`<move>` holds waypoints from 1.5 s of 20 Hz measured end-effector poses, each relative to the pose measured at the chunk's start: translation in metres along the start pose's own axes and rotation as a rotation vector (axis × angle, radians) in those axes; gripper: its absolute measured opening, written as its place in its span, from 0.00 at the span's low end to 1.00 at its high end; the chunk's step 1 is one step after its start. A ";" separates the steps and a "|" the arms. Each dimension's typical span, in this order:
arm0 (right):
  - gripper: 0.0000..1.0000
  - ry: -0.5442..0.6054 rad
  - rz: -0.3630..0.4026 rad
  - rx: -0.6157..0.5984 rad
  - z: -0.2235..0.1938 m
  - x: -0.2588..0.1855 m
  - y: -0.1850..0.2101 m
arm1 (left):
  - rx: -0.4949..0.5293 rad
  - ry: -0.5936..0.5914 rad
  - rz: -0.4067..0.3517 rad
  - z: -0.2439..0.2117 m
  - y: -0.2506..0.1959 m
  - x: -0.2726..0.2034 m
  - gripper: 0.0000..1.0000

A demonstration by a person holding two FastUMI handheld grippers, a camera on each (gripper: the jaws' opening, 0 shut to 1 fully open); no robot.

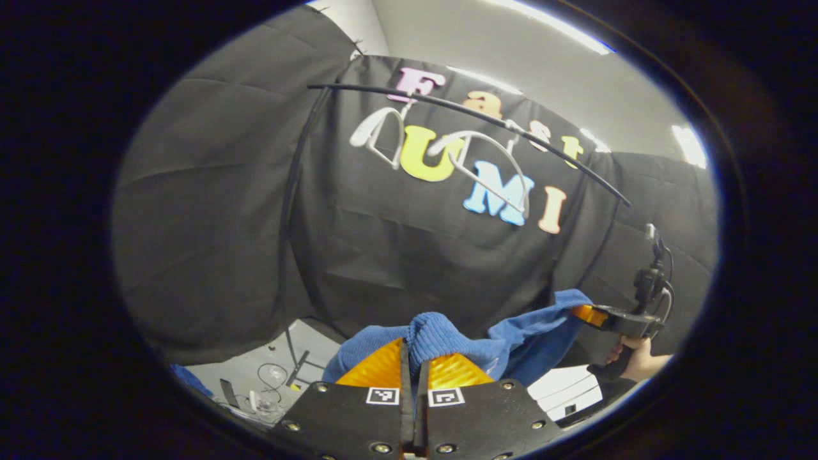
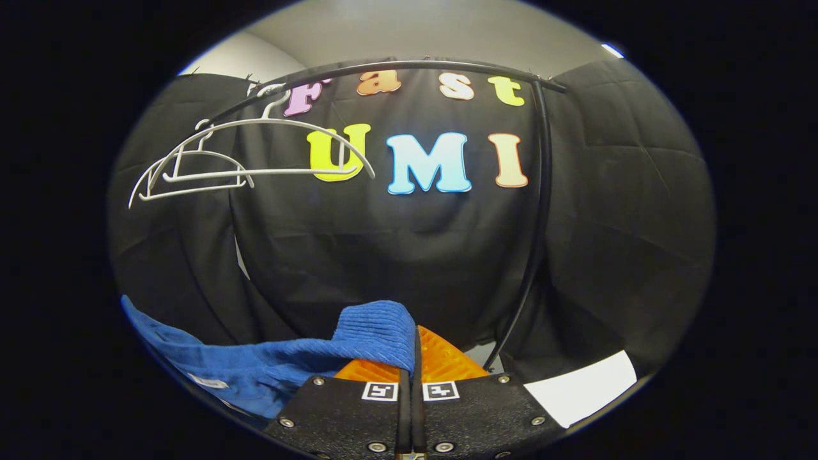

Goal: Grasp the clothes on the hanger with both hands and then place them into the laundry hamper below.

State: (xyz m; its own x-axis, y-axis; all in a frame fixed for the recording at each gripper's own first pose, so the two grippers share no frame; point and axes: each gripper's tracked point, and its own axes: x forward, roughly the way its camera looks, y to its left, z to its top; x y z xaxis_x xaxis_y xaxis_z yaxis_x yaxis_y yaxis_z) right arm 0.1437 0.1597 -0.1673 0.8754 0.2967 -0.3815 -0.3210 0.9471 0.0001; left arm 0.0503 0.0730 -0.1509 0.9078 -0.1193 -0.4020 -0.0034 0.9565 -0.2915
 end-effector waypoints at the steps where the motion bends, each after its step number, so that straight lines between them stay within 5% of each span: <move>1: 0.00 0.011 -0.005 -0.011 -0.008 -0.008 0.004 | 0.012 0.028 -0.028 -0.011 -0.006 0.004 0.01; 8: 0.00 0.115 0.048 0.014 -0.058 -0.057 0.034 | 0.062 0.117 -0.141 -0.055 -0.049 0.022 0.01; 16: 0.01 0.249 0.100 0.066 -0.117 -0.062 0.040 | 0.034 0.211 -0.070 -0.110 -0.037 0.036 0.01; 22: 0.02 0.395 0.056 0.084 -0.181 -0.069 0.034 | 0.073 0.327 0.026 -0.173 -0.009 0.055 0.01; 30: 0.02 0.481 0.013 0.098 -0.230 -0.051 0.041 | 0.109 0.431 0.039 -0.228 0.005 0.090 0.06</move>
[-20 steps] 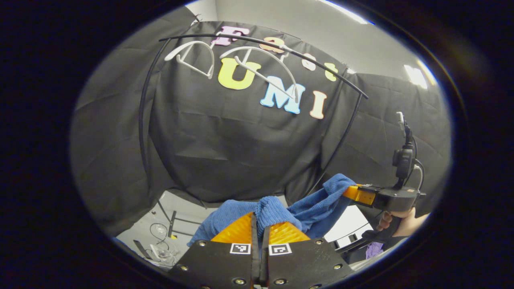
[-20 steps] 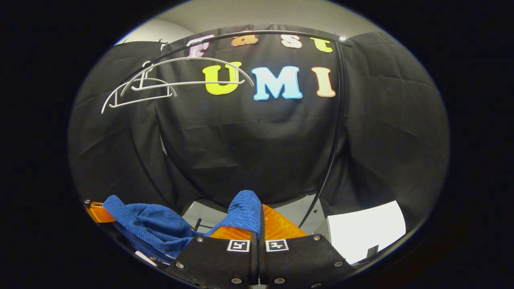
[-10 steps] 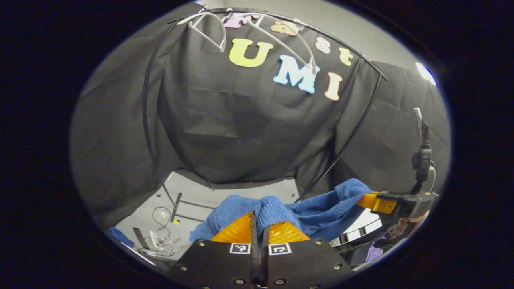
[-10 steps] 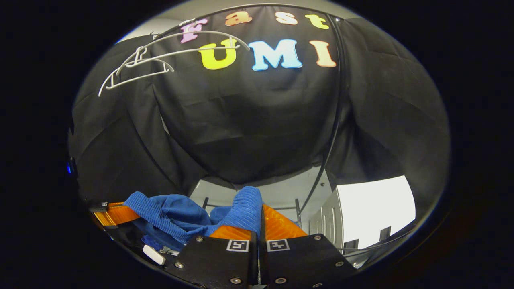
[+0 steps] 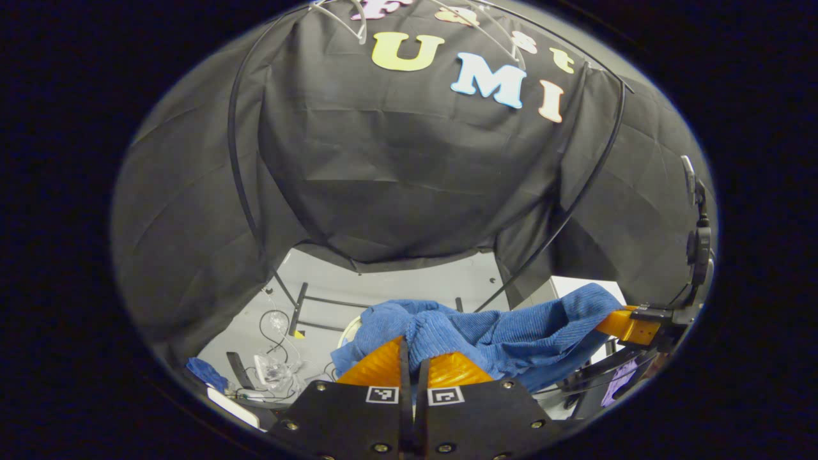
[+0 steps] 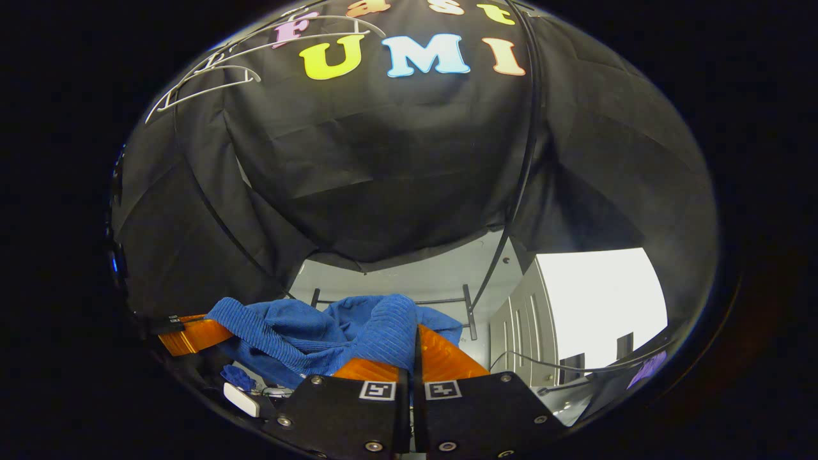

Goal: Grasp the clothes on the hanger with both hands and then place them into the laundry hamper below.

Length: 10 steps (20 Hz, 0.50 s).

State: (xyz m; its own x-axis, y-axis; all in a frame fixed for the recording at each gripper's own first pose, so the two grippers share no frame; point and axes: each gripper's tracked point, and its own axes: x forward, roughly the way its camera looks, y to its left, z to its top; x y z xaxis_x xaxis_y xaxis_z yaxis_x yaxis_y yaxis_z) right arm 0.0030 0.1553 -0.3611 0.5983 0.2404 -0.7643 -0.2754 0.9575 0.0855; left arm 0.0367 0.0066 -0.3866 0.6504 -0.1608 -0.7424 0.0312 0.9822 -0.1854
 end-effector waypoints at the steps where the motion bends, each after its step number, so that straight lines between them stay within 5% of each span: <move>1: 0.02 0.012 -0.004 0.009 -0.003 0.002 0.001 | 0.004 0.012 -0.001 -0.005 0.000 0.005 0.06; 10: 0.02 0.075 -0.057 0.042 -0.026 0.009 0.001 | 0.021 0.094 -0.006 -0.027 0.009 0.030 0.02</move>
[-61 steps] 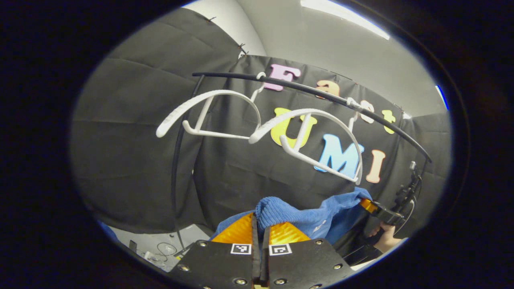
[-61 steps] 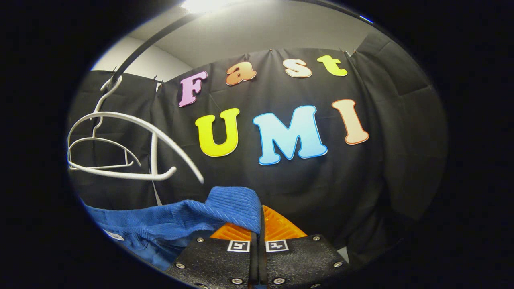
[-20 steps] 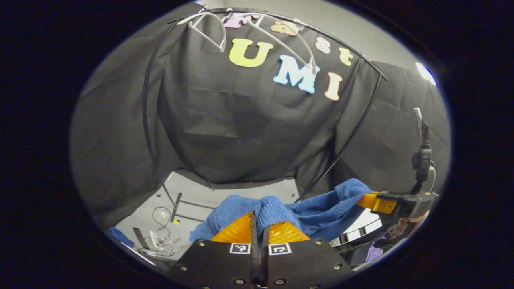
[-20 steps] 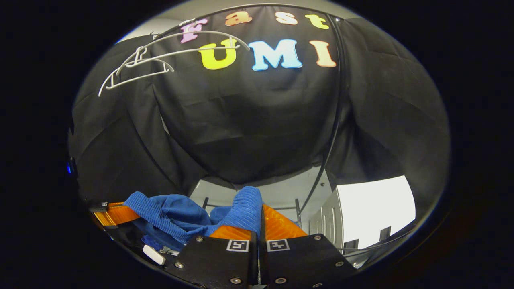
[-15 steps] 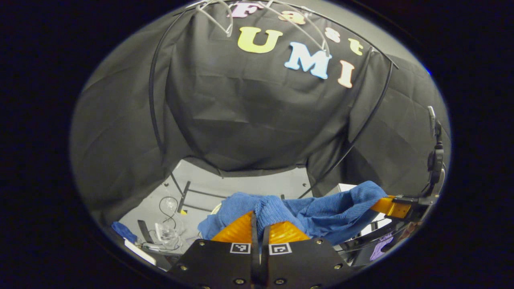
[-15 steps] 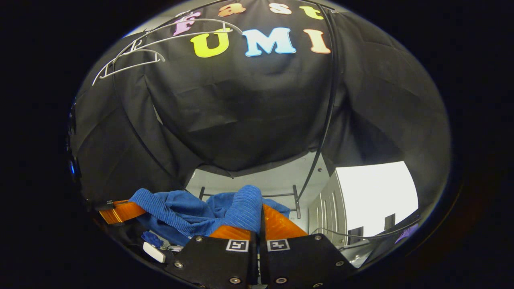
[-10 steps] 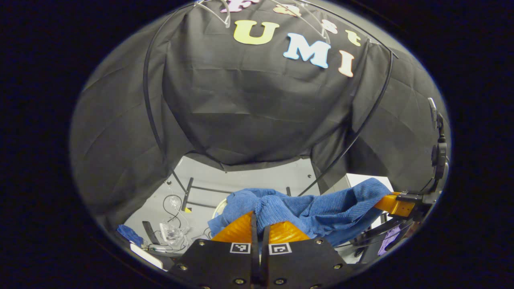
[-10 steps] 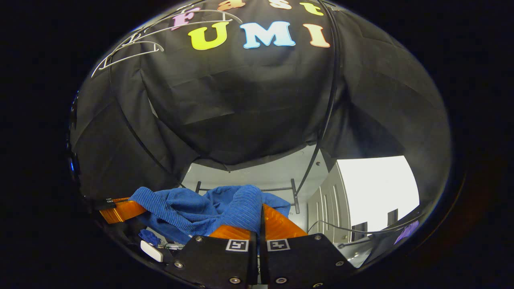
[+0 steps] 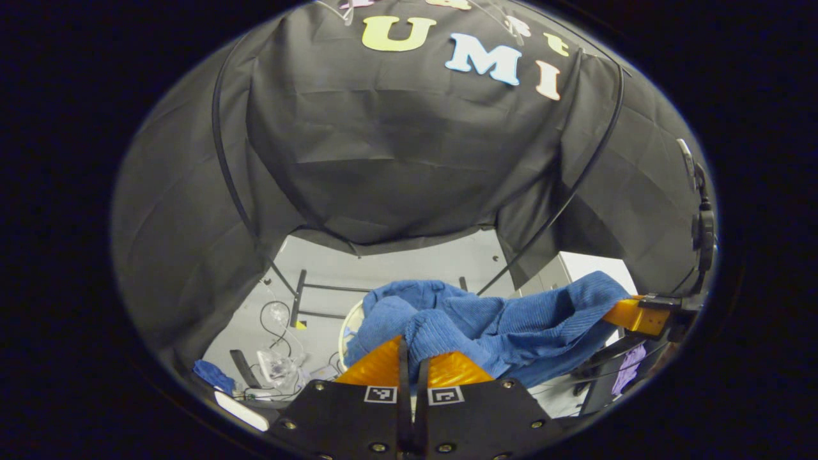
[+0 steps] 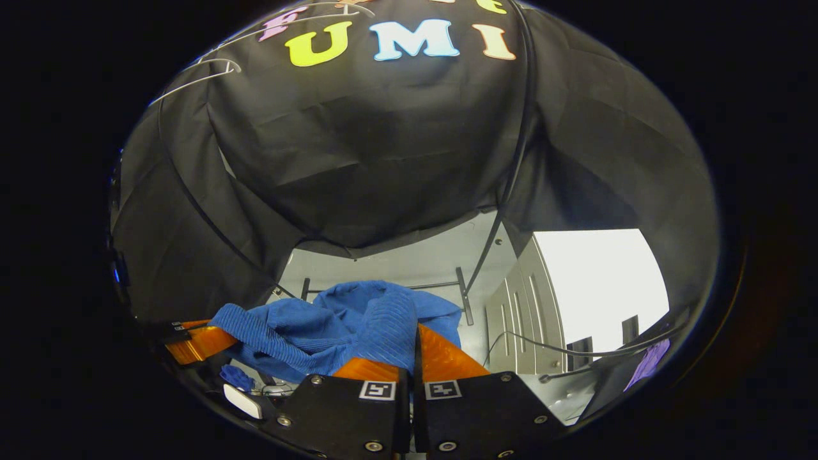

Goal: Grasp the clothes on the hanger with both hands and then place them into the laundry hamper below.

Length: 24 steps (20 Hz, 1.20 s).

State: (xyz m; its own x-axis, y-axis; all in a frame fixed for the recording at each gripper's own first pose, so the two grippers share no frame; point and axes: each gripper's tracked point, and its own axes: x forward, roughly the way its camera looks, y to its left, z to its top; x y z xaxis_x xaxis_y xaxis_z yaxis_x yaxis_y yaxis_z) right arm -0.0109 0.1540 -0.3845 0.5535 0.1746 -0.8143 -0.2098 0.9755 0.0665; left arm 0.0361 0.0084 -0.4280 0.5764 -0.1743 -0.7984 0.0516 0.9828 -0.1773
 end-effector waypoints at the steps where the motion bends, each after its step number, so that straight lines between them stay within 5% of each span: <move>1: 0.02 0.008 0.001 0.020 0.000 -0.001 0.001 | -0.006 0.002 -0.005 0.000 0.001 0.002 0.02; 11: 0.08 0.014 -0.003 0.060 -0.005 -0.017 0.008 | 0.012 0.011 -0.027 -0.008 0.005 -0.006 0.05; 12: 0.17 0.007 0.012 0.063 -0.004 -0.019 0.013 | 0.013 0.013 -0.007 -0.010 0.011 -0.005 0.07; 14: 0.36 -0.007 0.046 0.055 -0.001 -0.021 0.021 | 0.008 0.010 -0.012 -0.014 0.009 -0.009 0.40; 17: 0.91 -0.029 0.033 0.021 0.003 -0.030 0.018 | -0.008 -0.014 -0.014 -0.012 0.011 -0.019 0.89; 24: 0.96 -0.107 0.020 0.029 0.019 -0.058 -0.006 | -0.007 -0.073 0.058 -0.001 0.033 -0.048 0.92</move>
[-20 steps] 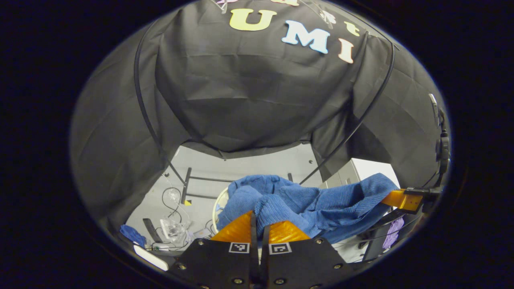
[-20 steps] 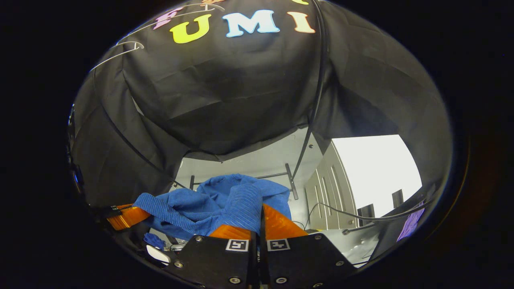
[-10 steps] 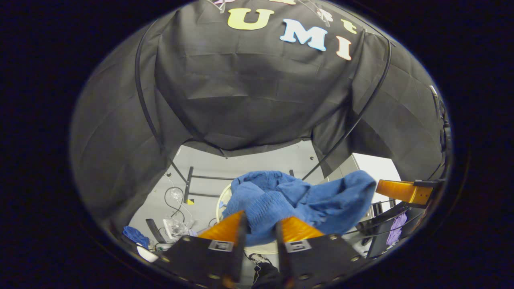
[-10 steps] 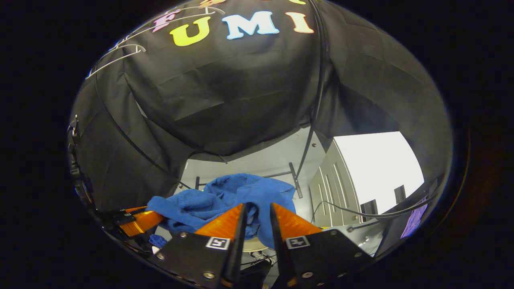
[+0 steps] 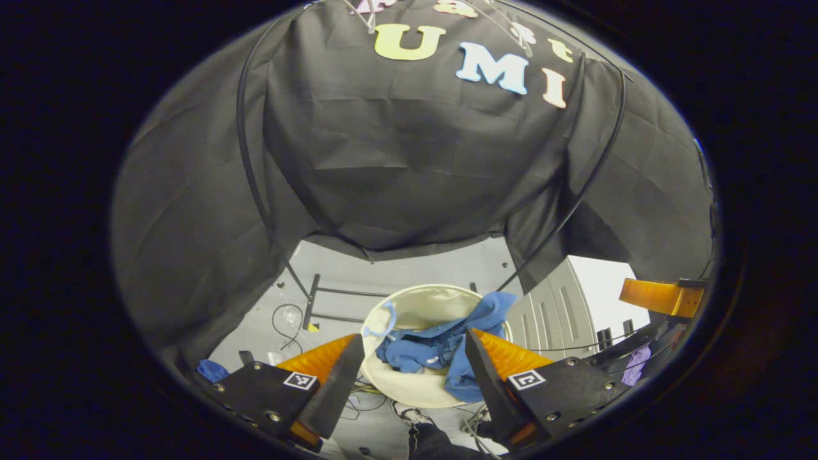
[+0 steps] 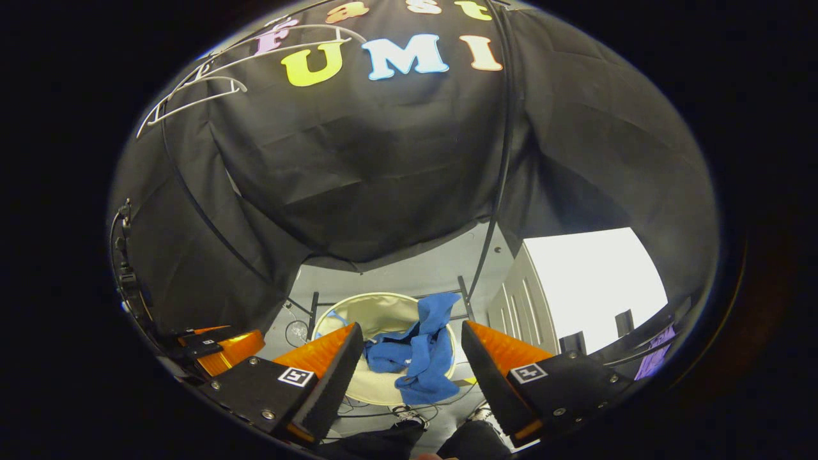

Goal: Grasp the clothes on the hanger with both hands and then place them into the laundry hamper below.

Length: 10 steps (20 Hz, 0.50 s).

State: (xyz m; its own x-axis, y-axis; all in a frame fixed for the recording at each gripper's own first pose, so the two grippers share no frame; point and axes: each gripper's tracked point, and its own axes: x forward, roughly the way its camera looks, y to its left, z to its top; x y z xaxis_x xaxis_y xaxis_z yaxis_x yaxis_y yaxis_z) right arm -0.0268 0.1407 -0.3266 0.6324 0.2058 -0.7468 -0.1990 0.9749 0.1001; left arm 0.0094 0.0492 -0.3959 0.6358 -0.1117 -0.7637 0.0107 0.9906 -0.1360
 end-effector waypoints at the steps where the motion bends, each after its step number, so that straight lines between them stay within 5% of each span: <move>1: 0.96 -0.017 -0.003 0.000 0.005 -0.004 -0.007 | 0.001 -0.009 0.010 0.004 0.001 -0.008 0.92; 9: 0.95 -0.216 -0.002 0.055 0.060 -0.073 -0.080 | 0.003 -0.148 0.073 0.051 -0.040 -0.102 0.88; 10: 0.92 -0.244 0.000 0.065 0.068 -0.085 -0.090 | 0.000 -0.183 0.078 0.062 -0.050 -0.116 0.96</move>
State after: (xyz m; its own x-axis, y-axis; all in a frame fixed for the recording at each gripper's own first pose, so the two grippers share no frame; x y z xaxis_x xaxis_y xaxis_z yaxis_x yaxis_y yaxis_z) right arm -0.0121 0.0416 -0.2277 0.7962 0.2122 -0.5666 -0.1552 0.9768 0.1477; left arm -0.0166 0.0172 -0.2614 0.7644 -0.0186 -0.6444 -0.0438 0.9958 -0.0807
